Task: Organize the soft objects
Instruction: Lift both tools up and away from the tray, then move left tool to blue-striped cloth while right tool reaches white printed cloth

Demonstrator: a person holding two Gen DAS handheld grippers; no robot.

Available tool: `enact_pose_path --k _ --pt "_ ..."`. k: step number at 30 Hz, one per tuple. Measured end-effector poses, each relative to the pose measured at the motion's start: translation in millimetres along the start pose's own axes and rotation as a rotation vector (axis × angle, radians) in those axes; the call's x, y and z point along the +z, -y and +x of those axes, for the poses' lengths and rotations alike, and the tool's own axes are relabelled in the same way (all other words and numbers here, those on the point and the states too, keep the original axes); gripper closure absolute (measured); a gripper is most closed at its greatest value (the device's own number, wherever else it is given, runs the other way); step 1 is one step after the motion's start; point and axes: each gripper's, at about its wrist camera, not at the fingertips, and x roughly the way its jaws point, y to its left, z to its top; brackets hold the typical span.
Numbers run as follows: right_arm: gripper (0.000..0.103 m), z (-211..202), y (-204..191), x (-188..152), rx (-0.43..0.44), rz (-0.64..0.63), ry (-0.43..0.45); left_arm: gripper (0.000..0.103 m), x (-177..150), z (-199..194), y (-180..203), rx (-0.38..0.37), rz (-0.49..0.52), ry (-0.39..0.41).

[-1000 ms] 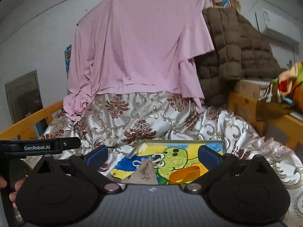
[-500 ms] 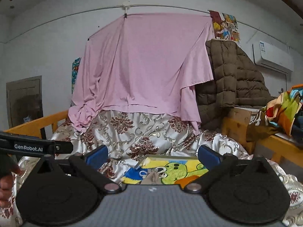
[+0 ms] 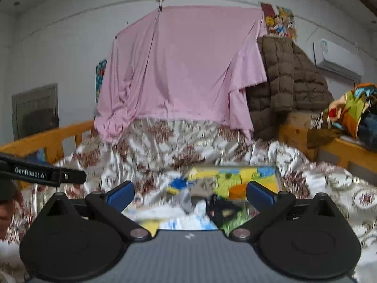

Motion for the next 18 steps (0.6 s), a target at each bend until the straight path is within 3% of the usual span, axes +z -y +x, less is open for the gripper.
enact_pose_path --k 6,18 --pt "0.000 11.7 -3.4 -37.0 0.017 -0.021 -0.097 0.001 -29.0 16.6 1.8 -0.037 0.077 -0.101" --pt "0.000 32.3 0.7 -76.2 0.030 -0.028 -0.242 0.001 -62.1 38.9 17.4 -0.123 0.230 -0.212"
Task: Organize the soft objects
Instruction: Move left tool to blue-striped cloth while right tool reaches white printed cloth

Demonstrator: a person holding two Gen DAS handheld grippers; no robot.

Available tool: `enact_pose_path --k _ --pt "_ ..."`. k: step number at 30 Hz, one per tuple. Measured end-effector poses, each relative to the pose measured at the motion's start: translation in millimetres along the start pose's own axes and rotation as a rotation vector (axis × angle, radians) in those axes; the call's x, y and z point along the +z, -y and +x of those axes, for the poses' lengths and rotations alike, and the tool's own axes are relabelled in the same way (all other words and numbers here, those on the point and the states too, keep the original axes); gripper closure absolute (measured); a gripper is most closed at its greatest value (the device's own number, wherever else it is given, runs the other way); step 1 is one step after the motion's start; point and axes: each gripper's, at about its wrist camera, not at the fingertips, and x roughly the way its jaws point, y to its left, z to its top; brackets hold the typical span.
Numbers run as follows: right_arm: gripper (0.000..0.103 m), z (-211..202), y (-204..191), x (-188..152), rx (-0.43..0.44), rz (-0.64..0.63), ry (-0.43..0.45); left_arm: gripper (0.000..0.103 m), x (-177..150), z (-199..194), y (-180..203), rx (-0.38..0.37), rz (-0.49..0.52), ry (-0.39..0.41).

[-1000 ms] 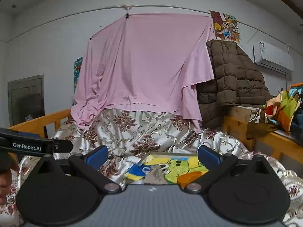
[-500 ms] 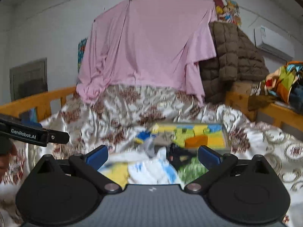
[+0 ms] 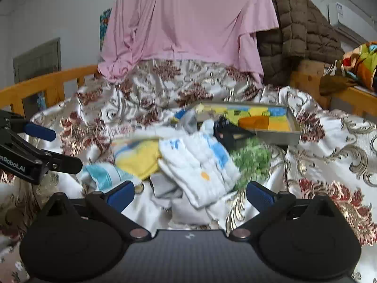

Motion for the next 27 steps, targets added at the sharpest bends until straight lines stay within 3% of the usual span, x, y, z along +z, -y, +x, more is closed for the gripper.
enact_pose_path --k 16,27 --pt "0.000 20.4 7.1 -10.3 0.010 0.021 -0.062 0.001 -7.8 35.6 11.6 -0.055 0.135 -0.101" --pt "0.000 42.3 15.0 5.7 0.034 -0.030 -0.029 0.003 -2.5 60.7 14.5 -0.089 0.114 -0.139"
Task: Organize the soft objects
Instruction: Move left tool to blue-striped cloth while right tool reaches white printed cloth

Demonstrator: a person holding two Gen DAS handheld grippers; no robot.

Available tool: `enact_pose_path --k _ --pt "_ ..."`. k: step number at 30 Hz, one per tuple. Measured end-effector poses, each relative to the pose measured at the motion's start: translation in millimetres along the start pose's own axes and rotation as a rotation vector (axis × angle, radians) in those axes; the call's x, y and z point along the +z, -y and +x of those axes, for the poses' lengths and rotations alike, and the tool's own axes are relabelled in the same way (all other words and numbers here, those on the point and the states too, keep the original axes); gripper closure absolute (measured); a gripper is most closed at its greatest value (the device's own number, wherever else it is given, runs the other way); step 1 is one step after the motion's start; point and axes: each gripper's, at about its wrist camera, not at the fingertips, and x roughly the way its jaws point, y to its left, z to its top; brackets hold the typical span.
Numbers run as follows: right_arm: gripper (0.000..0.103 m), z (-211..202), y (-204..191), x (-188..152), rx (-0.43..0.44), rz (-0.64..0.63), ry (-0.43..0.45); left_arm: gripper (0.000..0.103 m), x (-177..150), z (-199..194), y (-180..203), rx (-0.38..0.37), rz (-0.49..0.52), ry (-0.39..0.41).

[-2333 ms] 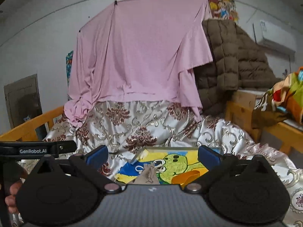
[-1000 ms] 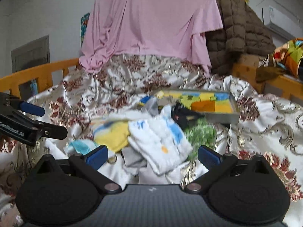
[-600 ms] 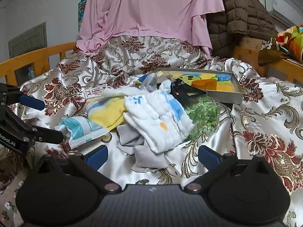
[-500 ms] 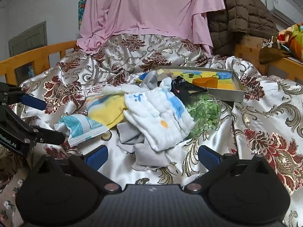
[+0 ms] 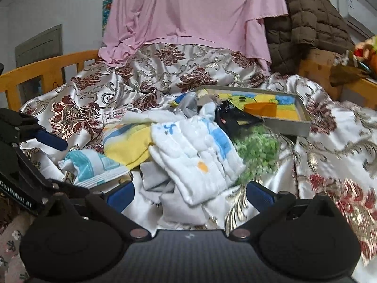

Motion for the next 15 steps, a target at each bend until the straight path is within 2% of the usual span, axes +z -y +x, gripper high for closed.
enact_pose_path --k 7,12,15 --pt "0.000 25.3 13.0 8.7 0.049 0.054 -0.004 0.011 3.6 9.8 -1.2 -0.020 -0.016 -0.012" --pt "0.001 43.3 17.6 13.7 0.054 0.074 0.003 0.013 9.7 16.7 -7.3 -0.031 -0.073 -0.023" --pt "0.005 54.2 21.1 16.0 0.072 0.106 -0.007 0.017 13.5 22.4 -12.3 -0.038 -0.111 -0.039"
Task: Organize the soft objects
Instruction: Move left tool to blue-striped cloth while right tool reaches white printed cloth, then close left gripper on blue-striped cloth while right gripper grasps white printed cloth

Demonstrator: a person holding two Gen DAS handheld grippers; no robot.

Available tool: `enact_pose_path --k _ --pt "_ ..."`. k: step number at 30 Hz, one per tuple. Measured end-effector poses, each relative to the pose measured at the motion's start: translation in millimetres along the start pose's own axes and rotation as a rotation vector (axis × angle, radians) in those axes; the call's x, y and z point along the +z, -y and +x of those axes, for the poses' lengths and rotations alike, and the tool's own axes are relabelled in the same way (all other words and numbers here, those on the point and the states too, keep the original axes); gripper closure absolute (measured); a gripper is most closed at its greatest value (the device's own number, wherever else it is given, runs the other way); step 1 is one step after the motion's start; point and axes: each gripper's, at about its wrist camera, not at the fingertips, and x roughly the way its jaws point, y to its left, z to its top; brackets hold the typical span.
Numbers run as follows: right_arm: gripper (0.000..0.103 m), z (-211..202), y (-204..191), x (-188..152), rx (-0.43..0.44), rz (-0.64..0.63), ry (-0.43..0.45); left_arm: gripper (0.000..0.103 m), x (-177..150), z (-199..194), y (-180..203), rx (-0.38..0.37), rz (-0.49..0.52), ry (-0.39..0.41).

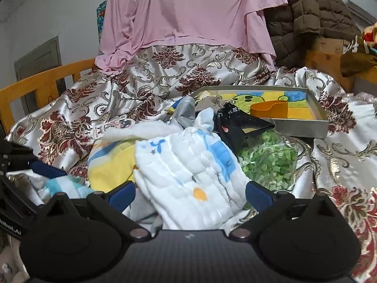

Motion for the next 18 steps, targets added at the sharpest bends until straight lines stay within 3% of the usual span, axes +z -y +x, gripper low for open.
enact_pose_path --k 6,8,18 --pt "0.017 12.1 1.2 0.7 0.018 0.013 -0.016 0.023 -0.9 5.9 -7.1 -0.030 -0.065 -0.026" --pt "0.025 14.2 0.2 0.6 0.031 0.014 -0.023 0.025 -2.2 5.6 -6.7 -0.032 -0.066 -0.026" --pt "0.038 15.6 10.7 -1.7 0.099 0.112 -0.038 0.028 -3.3 2.7 -6.5 -0.018 -0.114 -0.020"
